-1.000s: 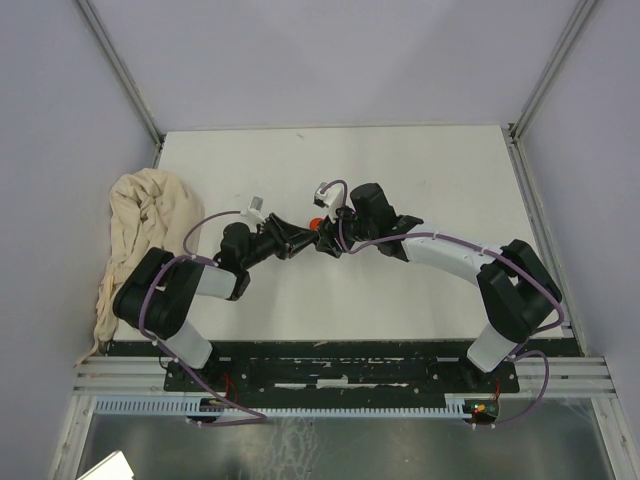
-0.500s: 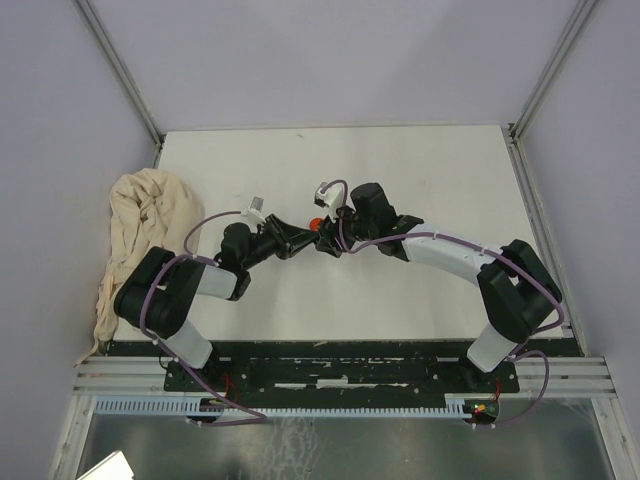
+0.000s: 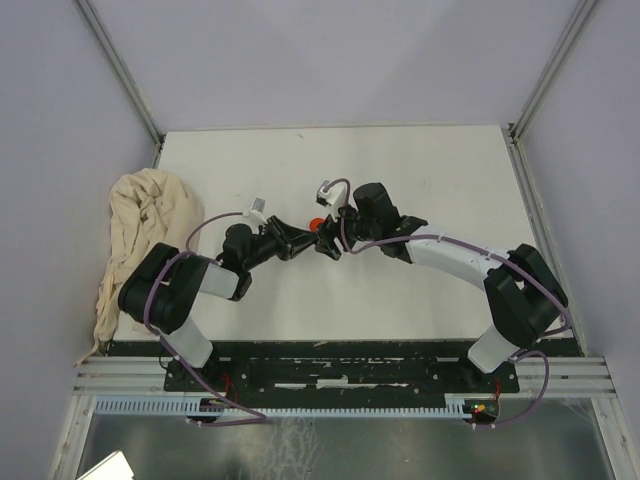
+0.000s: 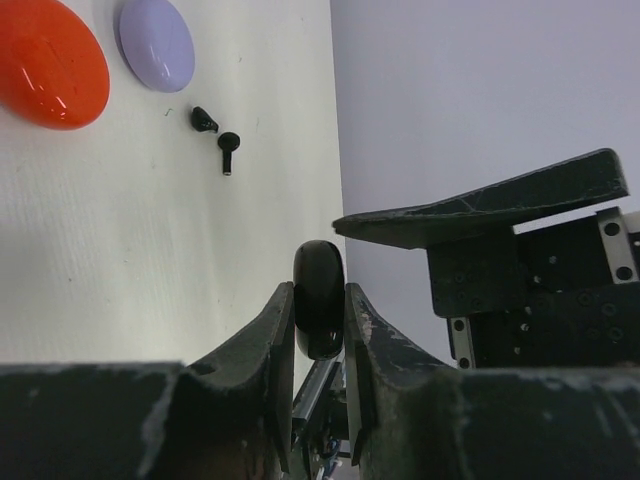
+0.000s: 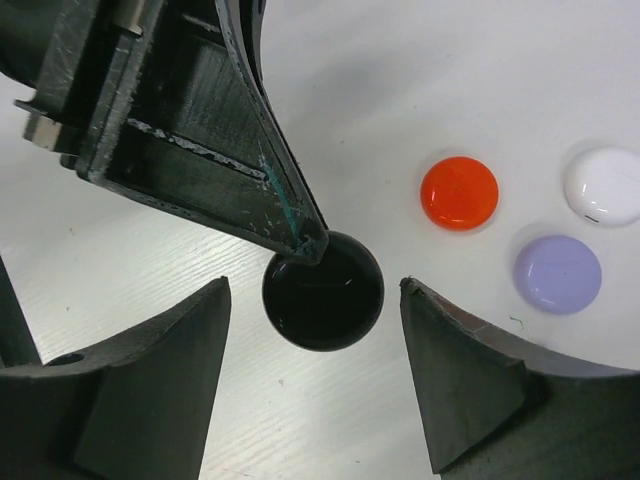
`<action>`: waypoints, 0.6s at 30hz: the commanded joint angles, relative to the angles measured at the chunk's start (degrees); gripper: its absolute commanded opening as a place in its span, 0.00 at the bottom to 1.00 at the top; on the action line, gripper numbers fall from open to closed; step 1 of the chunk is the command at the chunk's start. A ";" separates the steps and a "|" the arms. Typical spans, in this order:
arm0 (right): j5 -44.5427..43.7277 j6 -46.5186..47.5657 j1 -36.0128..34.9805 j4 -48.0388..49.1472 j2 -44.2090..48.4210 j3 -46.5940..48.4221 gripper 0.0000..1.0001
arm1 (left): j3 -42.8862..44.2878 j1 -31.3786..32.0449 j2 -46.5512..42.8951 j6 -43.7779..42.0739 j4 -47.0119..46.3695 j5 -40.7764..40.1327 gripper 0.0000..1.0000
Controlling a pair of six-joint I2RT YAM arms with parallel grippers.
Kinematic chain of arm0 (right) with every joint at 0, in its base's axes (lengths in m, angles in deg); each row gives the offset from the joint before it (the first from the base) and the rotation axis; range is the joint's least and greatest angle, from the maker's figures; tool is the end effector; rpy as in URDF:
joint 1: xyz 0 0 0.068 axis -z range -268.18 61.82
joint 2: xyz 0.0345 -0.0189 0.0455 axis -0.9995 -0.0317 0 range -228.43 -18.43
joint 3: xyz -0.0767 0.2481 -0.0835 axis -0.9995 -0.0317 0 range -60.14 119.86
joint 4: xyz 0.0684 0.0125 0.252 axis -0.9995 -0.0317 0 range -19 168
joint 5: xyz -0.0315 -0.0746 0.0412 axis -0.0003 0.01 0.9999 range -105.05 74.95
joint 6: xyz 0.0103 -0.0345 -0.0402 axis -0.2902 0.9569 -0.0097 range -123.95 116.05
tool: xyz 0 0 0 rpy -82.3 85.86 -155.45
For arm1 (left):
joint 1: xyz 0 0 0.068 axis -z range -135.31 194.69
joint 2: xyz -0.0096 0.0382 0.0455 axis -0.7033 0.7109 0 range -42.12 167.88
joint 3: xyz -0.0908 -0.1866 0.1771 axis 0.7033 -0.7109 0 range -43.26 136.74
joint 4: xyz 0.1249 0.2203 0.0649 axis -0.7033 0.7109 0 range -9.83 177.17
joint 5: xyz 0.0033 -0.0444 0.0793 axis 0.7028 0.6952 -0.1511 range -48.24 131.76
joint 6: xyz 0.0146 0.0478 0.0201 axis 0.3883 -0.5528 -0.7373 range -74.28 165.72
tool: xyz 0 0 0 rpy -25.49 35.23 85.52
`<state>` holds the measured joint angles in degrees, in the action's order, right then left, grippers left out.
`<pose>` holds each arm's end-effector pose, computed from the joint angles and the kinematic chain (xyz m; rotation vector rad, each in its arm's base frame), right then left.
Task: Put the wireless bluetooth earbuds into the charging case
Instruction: Pick up the charging case at the center of the board.
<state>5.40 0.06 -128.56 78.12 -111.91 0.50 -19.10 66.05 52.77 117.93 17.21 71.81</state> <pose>0.2697 0.2456 0.2365 -1.0249 1.9421 0.7470 0.2580 -0.1200 0.1510 -0.4223 1.9459 -1.5894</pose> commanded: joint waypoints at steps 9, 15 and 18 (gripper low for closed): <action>-15.05 -7.72 2.37 0.69 11.19 -1.43 0.94 | 2.28 -0.29 2.60 2.14 -5.69 -0.70 0.03; -19.43 -9.22 2.87 -2.86 10.42 -1.38 0.96 | 2.50 -0.32 2.61 2.08 -5.59 -0.09 0.03; -19.13 -9.83 2.91 -1.87 8.92 -2.07 0.98 | 2.50 -0.22 2.64 2.28 -5.66 -0.21 0.03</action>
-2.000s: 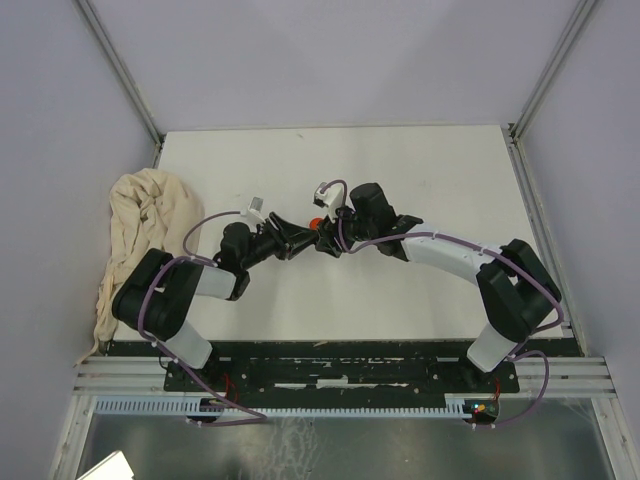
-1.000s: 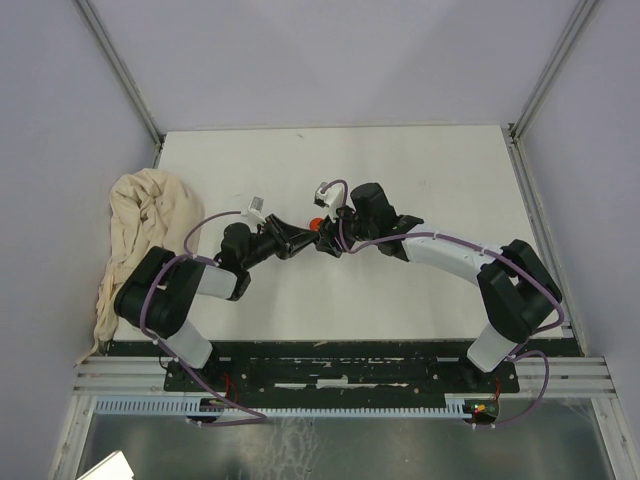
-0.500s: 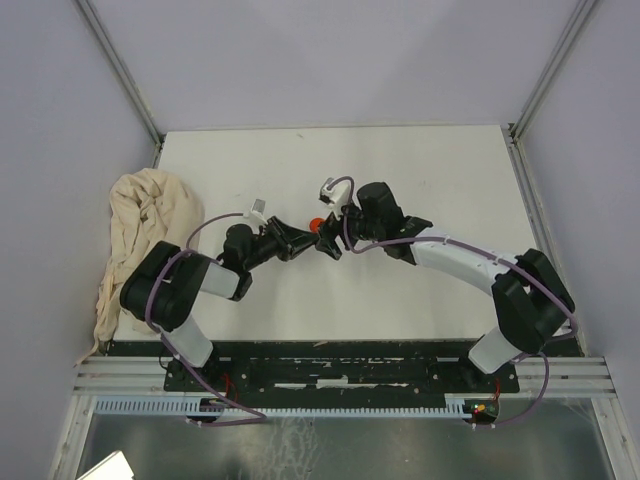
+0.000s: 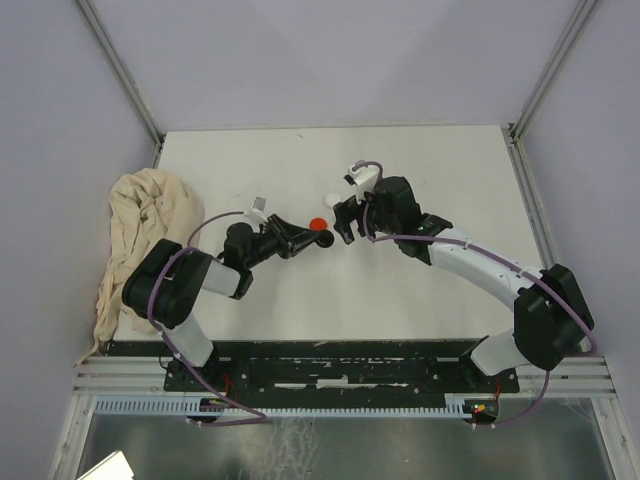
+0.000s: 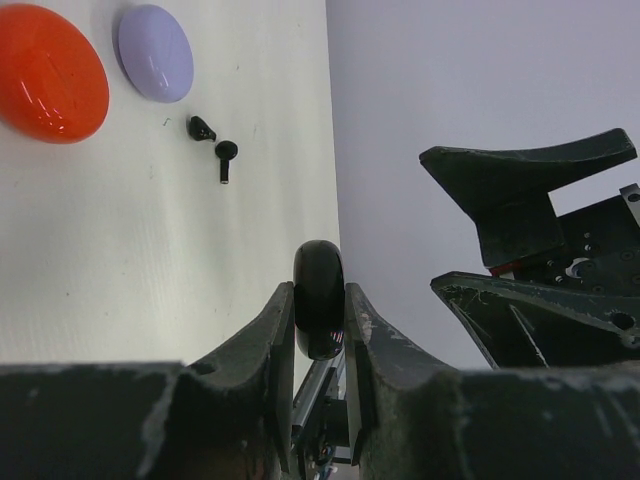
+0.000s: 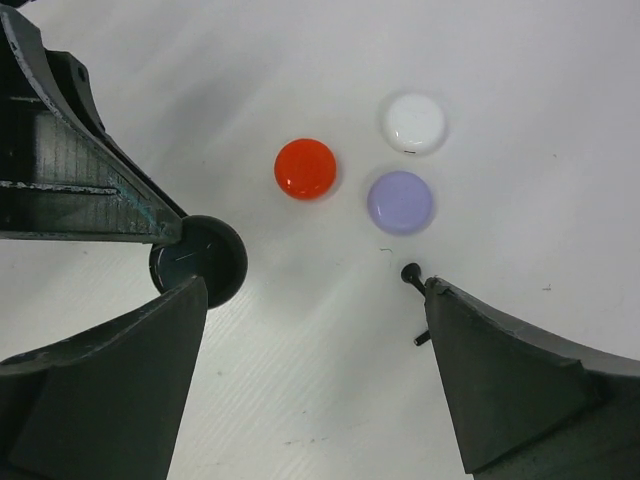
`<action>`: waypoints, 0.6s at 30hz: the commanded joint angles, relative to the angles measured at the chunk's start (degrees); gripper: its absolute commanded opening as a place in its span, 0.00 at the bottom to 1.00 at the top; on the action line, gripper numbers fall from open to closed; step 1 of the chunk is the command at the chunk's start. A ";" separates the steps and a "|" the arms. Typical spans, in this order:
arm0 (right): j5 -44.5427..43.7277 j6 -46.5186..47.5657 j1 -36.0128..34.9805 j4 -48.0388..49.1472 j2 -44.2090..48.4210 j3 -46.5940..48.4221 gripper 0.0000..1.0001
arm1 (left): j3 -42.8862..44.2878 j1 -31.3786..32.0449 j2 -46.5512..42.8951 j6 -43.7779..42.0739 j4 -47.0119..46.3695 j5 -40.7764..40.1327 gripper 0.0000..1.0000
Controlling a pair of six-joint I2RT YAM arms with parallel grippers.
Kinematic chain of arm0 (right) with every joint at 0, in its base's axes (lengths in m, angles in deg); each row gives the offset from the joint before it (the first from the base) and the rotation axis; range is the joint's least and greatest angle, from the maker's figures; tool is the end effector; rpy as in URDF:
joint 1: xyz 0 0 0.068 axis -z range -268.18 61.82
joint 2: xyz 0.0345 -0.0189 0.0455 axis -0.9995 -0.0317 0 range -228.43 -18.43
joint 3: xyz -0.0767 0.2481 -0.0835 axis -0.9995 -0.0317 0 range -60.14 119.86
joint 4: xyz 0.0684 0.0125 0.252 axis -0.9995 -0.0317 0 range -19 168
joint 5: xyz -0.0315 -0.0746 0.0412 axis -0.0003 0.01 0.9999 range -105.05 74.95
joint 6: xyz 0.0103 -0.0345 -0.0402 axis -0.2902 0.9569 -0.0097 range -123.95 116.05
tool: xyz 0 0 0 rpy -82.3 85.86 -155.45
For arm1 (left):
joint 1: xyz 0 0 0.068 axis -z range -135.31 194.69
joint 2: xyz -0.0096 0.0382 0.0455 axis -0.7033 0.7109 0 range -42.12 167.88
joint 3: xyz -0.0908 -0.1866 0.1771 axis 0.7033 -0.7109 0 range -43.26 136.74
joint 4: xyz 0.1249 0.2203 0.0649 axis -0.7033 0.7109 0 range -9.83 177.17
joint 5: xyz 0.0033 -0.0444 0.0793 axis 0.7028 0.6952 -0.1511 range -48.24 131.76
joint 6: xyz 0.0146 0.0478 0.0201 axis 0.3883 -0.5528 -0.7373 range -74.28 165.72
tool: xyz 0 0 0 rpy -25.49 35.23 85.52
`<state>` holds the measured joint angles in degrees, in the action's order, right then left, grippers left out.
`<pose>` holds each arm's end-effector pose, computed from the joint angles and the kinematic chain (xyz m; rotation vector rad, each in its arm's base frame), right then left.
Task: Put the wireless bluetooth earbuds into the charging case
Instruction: Pick up the charging case at the center of the board, then open the charging case.
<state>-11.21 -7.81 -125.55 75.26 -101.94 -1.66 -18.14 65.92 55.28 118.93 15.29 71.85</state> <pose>0.2643 0.2048 0.2755 -0.6442 1.9926 0.5106 0.2637 -0.1215 0.1468 -0.4376 1.9402 -1.6014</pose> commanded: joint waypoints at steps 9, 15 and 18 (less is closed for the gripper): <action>0.30 -3.78 -0.16 1.31 -5.19 1.52 1.00 | 2.69 0.45 0.25 1.95 -3.71 0.01 0.03; 0.61 -5.23 -0.48 2.06 -8.28 0.86 1.00 | 3.98 0.43 0.08 2.79 -3.90 0.44 0.03; 0.33 -5.37 -0.44 2.74 -9.15 1.03 1.00 | 3.86 0.43 0.27 3.41 -4.75 0.71 0.03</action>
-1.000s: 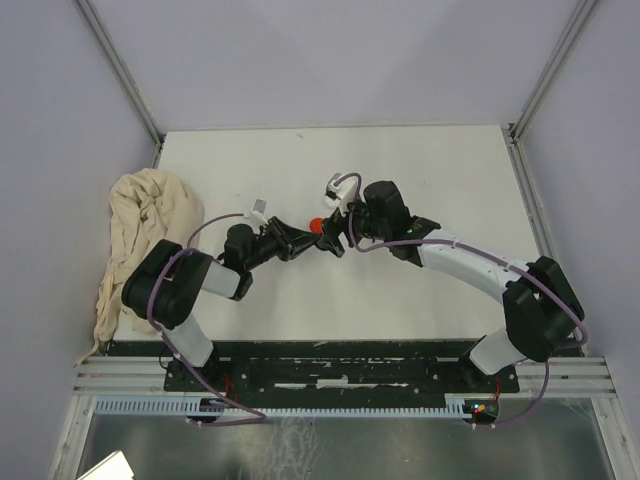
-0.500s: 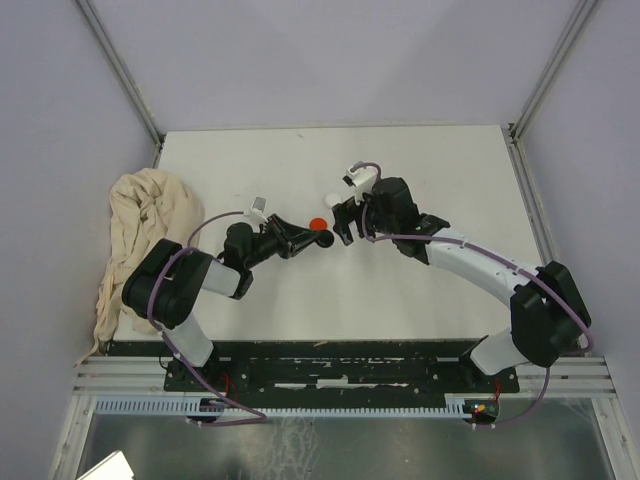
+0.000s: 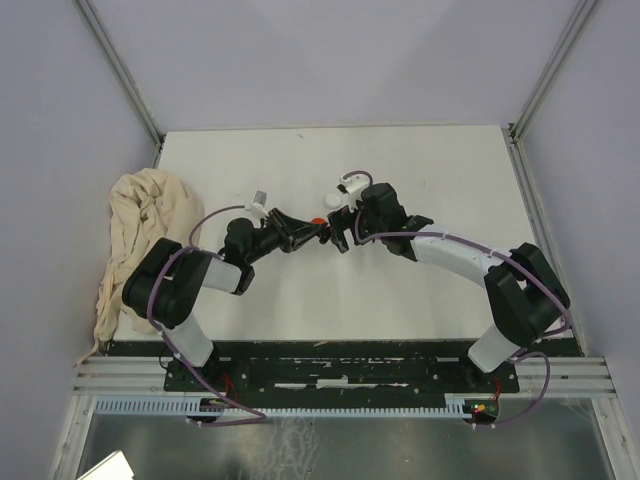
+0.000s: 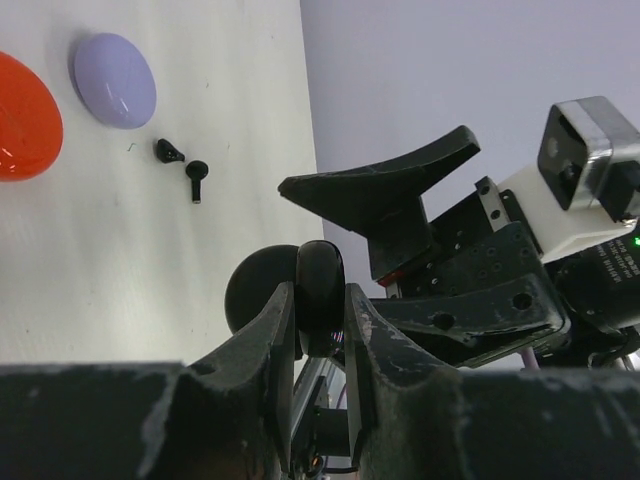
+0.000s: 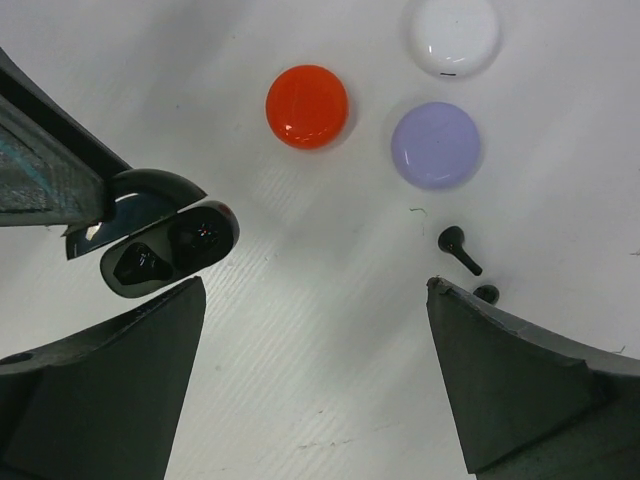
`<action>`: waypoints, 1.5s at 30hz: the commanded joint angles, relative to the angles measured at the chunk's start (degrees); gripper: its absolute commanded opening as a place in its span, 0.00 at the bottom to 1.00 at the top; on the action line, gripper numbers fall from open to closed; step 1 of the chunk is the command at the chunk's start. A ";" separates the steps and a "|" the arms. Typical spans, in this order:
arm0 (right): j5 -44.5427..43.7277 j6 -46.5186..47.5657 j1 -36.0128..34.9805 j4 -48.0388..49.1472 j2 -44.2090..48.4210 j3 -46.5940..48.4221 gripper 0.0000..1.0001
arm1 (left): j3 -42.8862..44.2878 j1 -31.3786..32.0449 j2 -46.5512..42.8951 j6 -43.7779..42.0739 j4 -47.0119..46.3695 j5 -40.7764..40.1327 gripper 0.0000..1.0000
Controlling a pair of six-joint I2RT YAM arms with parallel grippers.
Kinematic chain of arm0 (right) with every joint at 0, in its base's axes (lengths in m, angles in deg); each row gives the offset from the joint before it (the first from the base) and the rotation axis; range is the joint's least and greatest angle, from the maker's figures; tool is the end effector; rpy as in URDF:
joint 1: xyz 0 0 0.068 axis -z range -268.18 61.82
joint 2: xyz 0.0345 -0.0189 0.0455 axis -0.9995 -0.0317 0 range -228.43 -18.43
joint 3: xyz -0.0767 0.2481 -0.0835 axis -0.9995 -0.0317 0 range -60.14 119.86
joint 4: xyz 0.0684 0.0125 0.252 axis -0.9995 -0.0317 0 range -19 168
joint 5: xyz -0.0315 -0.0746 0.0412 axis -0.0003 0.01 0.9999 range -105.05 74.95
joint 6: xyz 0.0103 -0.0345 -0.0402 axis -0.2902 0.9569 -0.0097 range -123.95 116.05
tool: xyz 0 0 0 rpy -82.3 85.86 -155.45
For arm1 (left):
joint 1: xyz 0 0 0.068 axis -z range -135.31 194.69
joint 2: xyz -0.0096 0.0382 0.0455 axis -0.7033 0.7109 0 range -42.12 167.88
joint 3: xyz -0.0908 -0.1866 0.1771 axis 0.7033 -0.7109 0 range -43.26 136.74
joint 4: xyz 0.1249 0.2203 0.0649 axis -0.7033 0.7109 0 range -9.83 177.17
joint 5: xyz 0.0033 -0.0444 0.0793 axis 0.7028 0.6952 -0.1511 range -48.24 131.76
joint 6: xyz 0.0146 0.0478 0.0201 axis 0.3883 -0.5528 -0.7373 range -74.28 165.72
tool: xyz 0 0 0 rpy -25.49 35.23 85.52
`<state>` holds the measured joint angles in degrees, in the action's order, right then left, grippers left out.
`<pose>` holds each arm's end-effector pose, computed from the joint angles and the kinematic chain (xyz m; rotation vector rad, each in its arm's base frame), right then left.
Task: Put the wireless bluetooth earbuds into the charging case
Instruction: Open the charging case, then pick up the earbud from the center of the board.
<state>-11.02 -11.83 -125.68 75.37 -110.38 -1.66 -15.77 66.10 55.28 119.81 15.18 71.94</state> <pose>0.2800 0.2179 0.2277 -0.6134 2.1626 0.5138 0.2719 -0.1258 0.1569 -0.4200 1.9025 -1.6273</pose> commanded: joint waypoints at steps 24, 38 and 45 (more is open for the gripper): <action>-17.30 -6.57 5.82 -23.70 -10.15 16.19 0.66 | -2.78 -3.50 -1.64 5.89 -9.16 -0.82 0.03; -13.51 -5.61 6.76 -23.17 -14.81 19.00 0.54 | -3.31 -3.58 -0.34 7.17 -11.70 -0.30 0.03; -9.51 1.78 6.71 -20.76 -17.06 20.68 0.56 | -3.53 -3.72 -0.48 7.13 -11.65 -0.31 0.03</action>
<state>-23.37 -14.94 -119.14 51.30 -126.20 15.71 -18.92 62.64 55.02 124.79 7.46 71.85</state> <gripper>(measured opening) 0.552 0.284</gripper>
